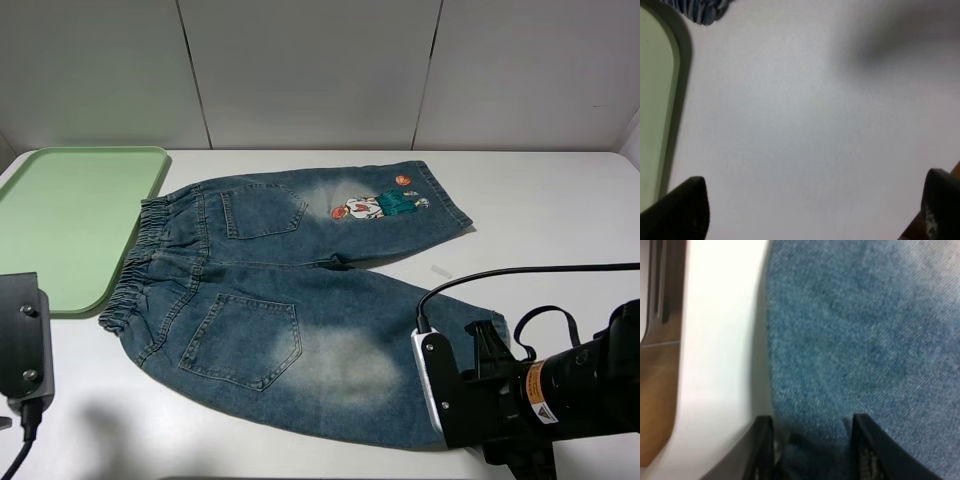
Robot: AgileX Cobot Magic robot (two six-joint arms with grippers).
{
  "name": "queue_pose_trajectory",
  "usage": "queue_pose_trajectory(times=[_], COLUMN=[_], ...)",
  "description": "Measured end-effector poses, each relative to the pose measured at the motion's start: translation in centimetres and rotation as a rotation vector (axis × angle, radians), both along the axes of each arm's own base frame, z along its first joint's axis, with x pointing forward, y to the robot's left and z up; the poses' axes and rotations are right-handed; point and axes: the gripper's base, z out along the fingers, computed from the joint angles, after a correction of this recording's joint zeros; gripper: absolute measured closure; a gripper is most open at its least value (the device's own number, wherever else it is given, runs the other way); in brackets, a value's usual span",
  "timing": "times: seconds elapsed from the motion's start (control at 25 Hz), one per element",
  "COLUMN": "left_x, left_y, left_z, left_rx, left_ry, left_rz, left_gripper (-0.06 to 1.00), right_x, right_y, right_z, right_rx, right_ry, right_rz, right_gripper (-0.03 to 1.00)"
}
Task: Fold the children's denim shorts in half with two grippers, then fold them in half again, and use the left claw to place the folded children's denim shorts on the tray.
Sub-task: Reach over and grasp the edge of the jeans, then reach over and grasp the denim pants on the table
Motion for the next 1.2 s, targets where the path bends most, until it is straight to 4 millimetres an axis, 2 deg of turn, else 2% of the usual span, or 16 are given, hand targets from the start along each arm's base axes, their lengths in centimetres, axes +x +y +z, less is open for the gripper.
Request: queue_pose_trajectory(times=[0.16, 0.2, 0.28, 0.56, 0.96, 1.2], left_x=[0.0, 0.0, 0.0, 0.0, 0.9, 1.5], left_y=[0.0, 0.0, 0.0, 0.0, -0.6, 0.0], left_z=[0.0, 0.0, 0.0, 0.0, 0.2, 0.2], left_rx=[-0.001, -0.001, -0.001, 0.002, -0.058, -0.069], left_ry=[-0.001, -0.001, -0.001, -0.004, -0.107, -0.134], left_rz=[0.0, 0.0, 0.0, -0.003, -0.054, -0.022], left_gripper=[0.1, 0.1, 0.1, 0.1, 0.12, 0.12], right_x=[0.0, 0.1, 0.3, 0.5, 0.5, 0.6], right_y=[0.1, 0.2, 0.4, 0.8, 0.8, 0.9], right_z=[-0.5, -0.8, -1.0, -1.0, -1.0, -1.0], right_rx=[0.005, 0.001, 0.002, 0.019, 0.023, 0.035], right_ry=[0.012, 0.021, 0.023, 0.014, 0.012, 0.004], right_rz=[-0.018, -0.019, -0.018, -0.013, -0.013, -0.011], right_gripper=[0.79, 0.91, 0.99, 0.99, 0.99, 0.99])
